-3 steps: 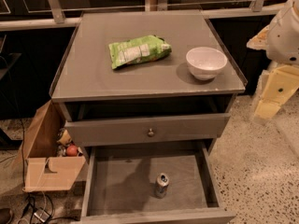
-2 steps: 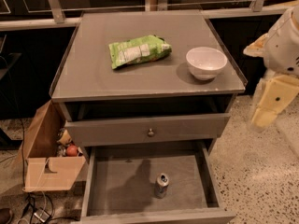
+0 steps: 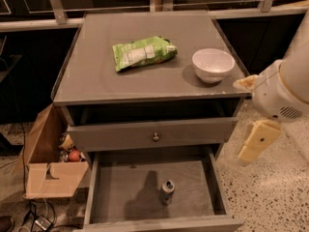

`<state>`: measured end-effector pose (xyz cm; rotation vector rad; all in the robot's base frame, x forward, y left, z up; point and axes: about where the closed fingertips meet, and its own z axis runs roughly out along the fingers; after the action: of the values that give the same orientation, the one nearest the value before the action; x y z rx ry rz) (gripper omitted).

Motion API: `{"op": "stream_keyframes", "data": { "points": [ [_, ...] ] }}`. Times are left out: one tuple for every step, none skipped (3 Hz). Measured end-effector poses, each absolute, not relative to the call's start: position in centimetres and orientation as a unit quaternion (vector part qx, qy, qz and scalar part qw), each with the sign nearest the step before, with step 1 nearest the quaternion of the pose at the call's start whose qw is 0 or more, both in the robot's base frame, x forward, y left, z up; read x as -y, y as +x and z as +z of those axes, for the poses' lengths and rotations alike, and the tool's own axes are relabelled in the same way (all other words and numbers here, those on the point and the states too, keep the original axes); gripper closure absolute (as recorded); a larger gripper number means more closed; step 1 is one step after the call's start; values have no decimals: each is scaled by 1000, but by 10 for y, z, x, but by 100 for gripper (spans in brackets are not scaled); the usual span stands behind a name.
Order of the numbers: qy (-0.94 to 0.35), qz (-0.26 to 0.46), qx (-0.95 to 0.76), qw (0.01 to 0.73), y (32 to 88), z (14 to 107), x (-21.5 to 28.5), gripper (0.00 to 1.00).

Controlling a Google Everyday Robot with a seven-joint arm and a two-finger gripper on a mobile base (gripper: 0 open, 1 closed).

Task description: Pick redbull can from middle drawer and place on counter

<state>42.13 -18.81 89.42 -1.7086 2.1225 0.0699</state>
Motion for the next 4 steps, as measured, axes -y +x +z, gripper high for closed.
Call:
{"op": "stream_keyframes", "data": {
  "points": [
    [-612,36,-758,223,429,857,180,0],
    [-613,50,-759,212,432,812,171,0],
    [-613,50,-759,212,432,811,171,0],
    [-610,84,-762,199,418,765,159,0]
  ]
}}
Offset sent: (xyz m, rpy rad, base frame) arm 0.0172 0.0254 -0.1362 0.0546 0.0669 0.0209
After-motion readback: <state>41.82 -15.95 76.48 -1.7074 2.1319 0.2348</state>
